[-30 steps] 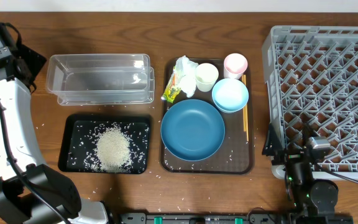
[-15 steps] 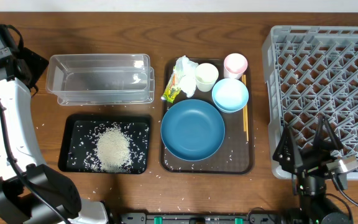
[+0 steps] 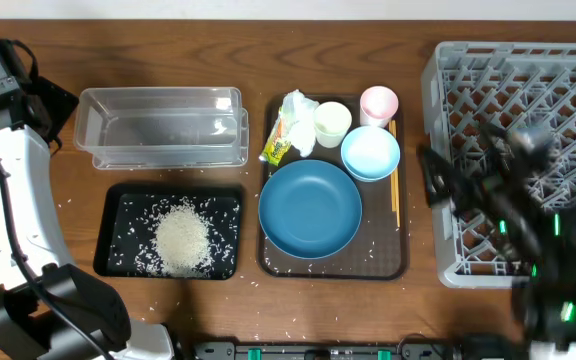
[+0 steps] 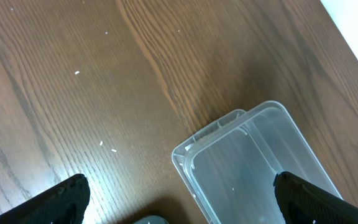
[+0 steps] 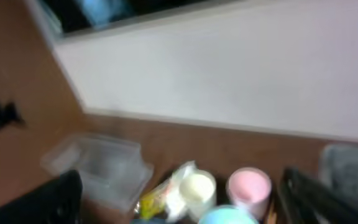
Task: Sort waste into correct bins and load items into the dishwasher rack
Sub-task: 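Raise the right arm from the rack and move it over the blue plate, then lower the right gripper to the blue plate's left rim and grasp it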
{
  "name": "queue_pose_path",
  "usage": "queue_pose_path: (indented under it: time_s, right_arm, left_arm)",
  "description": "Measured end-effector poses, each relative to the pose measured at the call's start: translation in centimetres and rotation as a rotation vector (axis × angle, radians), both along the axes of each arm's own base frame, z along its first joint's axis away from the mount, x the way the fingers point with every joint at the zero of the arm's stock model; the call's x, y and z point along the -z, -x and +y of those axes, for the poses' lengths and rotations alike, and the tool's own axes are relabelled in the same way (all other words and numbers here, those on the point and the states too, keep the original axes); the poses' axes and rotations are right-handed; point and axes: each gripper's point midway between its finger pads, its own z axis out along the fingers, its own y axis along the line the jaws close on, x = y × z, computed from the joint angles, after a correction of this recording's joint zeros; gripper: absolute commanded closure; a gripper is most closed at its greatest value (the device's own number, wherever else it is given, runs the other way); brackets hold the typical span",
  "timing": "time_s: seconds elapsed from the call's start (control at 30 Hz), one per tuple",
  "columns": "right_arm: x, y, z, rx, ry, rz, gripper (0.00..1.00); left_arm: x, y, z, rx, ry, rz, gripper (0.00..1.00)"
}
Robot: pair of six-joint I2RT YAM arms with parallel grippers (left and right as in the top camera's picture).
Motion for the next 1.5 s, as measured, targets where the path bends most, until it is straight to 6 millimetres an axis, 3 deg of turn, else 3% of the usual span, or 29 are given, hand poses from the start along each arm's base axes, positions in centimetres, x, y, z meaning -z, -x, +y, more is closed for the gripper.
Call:
queue_pose_path:
  time_s: [0.1,0.23,0.47,0.7,0.87,1.0,1.13,1.3,1.37,1.5]
  right_arm:
    - [1.8,-2.0,2.1,-0.115,0.068,0.193,0.01]
    - [3.8,-3.0,6.4,-0.282,0.197,0.371,0.01]
    - [6.7,-2.6,14.5,-0.481,0.442,0.43,0.01]
    - [11.0,-1.2,18.7,-0.59,0.543,0.481,0.01]
    - [12.6,-0.6,20.7,-0.638,0.568,0.489,0.01]
    - [12.7,-0.5,21.8,-0.652,0.563,0.469,0.01]
    - [13.4,-0.1,22.5,-0.664,0.583,0.477,0.2]
    - [18.6,2.2,22.8,-0.701,0.724,0.624,0.21]
    - [21.8,4.0,22.7,-0.751,0.812,0.708,0.2]
    - [25.9,6.9,23.0,-0.839,0.935,0.795,0.19]
  left_arm:
    - [0.0,0.0,0.0,0.0,-0.001,0.0,0.03]
    - [0.0,0.0,0.0,0.0,-0.001,0.0,0.03]
    - [0.0,0.0,0.0,0.0,-0.001,0.0,0.02]
    - [0.0,0.0,0.0,0.0,-0.001,0.0,0.02]
    - [0.0,0.0,0.0,0.0,-0.001,0.0,0.03]
    - [0.0,0.0,0.0,0.0,-0.001,0.0,0.02]
    - [0.0,0.0,0.0,0.0,-0.001,0.0,0.03]
    - [0.0,0.0,0.0,0.0,-0.001,0.0,0.03]
    - [0.0,0.0,0.0,-0.001,-0.001,0.0,0.03]
    - [0.0,0.0,0.0,-0.001,-0.001,0.0,0.02]
